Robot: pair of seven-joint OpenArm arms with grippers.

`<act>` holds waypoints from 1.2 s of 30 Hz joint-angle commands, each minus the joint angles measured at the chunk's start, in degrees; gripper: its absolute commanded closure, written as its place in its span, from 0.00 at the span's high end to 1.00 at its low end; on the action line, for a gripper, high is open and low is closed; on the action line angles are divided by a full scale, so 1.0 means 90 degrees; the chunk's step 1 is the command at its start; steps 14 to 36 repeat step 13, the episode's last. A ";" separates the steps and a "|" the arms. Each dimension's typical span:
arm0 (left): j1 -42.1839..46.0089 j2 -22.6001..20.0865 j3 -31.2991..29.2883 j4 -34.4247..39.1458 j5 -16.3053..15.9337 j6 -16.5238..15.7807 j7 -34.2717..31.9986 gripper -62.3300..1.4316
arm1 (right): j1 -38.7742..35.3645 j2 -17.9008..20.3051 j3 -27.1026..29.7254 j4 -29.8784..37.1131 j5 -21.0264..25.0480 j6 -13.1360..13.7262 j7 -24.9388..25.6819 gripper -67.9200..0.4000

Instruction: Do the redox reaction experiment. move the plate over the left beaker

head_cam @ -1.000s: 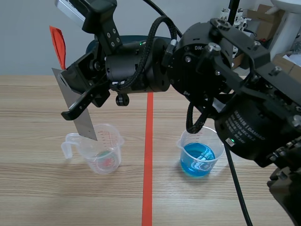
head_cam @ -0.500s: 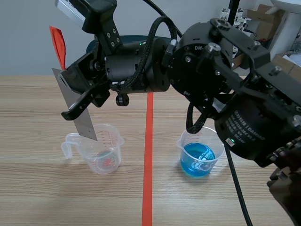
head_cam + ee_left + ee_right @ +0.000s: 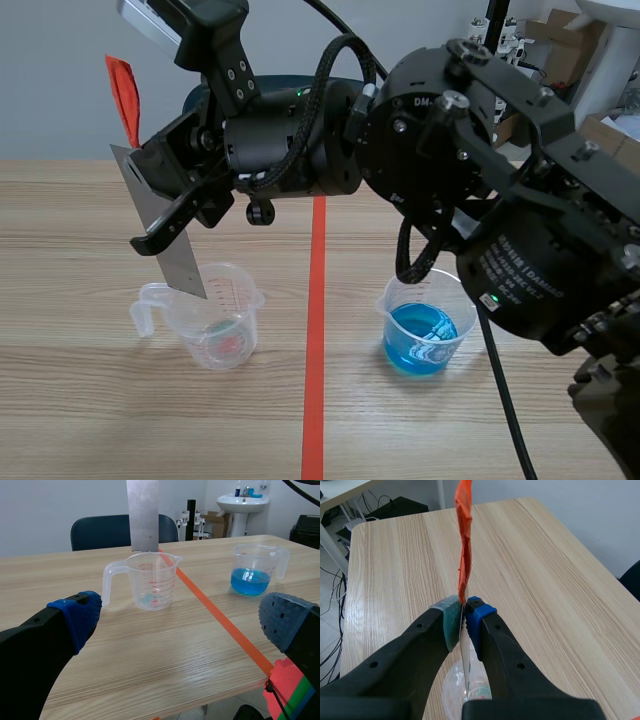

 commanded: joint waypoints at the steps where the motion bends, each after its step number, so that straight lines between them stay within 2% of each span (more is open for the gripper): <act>1: 0.0063 0.0015 0.0005 0.0107 -0.0044 -0.0036 -0.0284 1.00 | 0.0138 -0.0022 -0.0017 0.0112 0.0087 -0.0002 0.0073 0.01; 36: 0.0063 0.0015 0.0005 0.0107 -0.0046 -0.0034 -0.0284 1.00 | -0.0007 -0.0024 -0.0015 0.0112 0.0017 -0.0002 0.0097 0.01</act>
